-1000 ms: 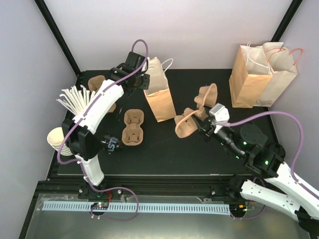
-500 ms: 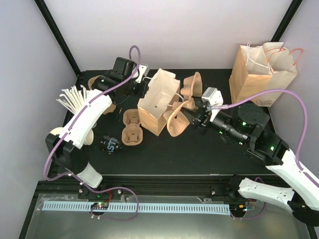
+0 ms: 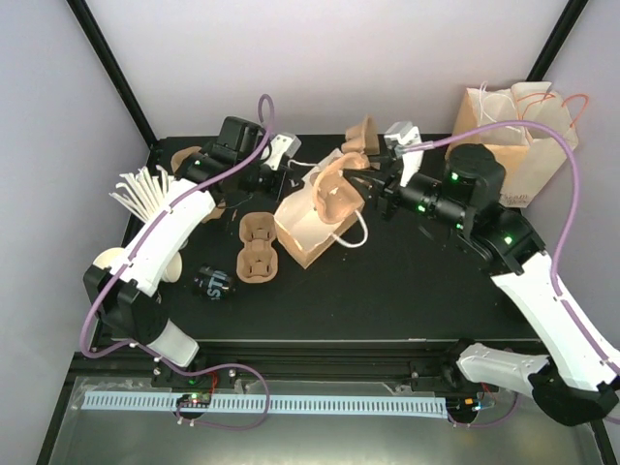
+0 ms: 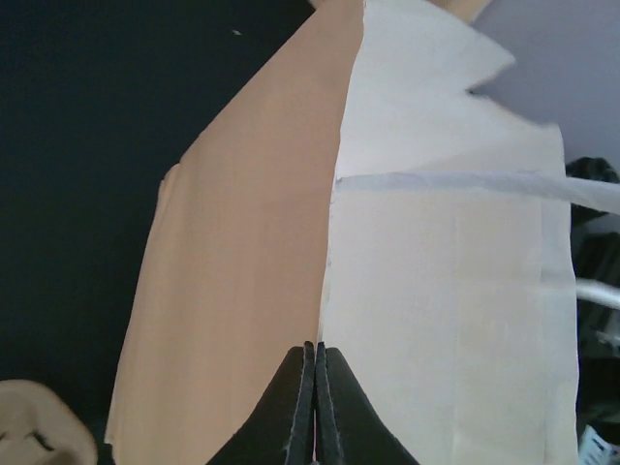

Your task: Pack the takeout coffee

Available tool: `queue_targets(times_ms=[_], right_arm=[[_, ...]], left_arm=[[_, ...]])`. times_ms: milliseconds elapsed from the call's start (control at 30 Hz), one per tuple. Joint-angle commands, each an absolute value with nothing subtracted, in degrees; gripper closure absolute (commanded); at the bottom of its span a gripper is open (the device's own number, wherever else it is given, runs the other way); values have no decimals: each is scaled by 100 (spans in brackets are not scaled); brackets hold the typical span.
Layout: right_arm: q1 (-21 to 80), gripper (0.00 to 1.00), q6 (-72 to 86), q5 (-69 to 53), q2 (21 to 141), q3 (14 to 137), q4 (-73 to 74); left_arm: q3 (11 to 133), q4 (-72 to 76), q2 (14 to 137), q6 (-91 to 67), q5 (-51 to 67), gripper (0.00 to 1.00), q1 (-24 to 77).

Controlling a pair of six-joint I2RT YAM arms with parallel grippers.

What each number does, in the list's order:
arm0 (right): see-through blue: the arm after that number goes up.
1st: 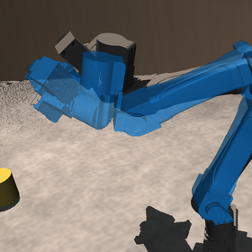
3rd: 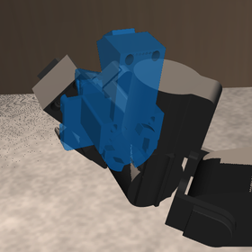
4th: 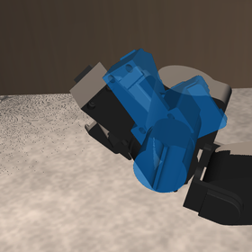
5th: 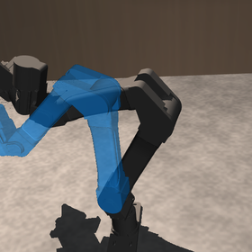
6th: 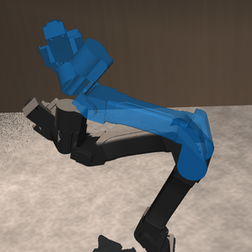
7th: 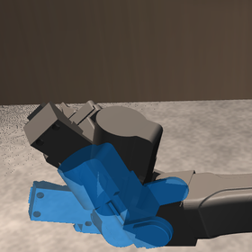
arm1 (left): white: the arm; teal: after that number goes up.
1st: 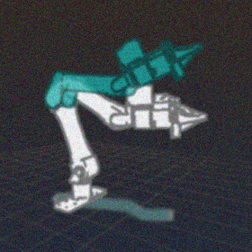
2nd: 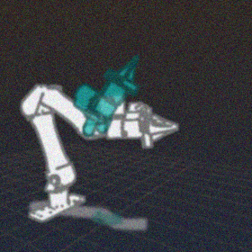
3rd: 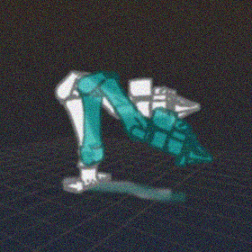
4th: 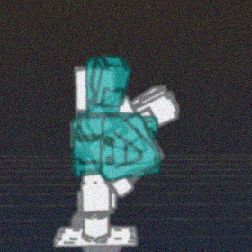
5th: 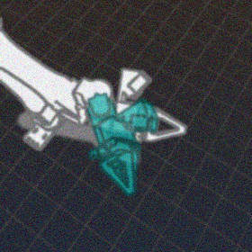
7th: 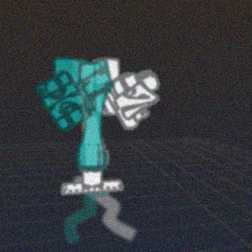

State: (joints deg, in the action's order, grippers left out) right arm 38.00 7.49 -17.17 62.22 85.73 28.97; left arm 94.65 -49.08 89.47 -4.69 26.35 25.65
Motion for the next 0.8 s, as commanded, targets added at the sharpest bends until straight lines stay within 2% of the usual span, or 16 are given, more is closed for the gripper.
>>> queue_targets(times_ms=[0,367,633,767], right_arm=[[3697,60,964,-2355,6415,8542,2949],[3384,59,1393,-3081,6137,7523,2971],[3384,55,1366,-3569,6118,6824,3289],[3384,55,1199,-3586,6447,7023,3929]], left_arm=[[9301,-4540,8721,-690,3488,99,2610],[8874,-4040,8739,-980,4500,99,2634],[8489,-3858,8628,-956,4536,98,2796],[8749,-4197,8625,-839,4500,97,2844]])
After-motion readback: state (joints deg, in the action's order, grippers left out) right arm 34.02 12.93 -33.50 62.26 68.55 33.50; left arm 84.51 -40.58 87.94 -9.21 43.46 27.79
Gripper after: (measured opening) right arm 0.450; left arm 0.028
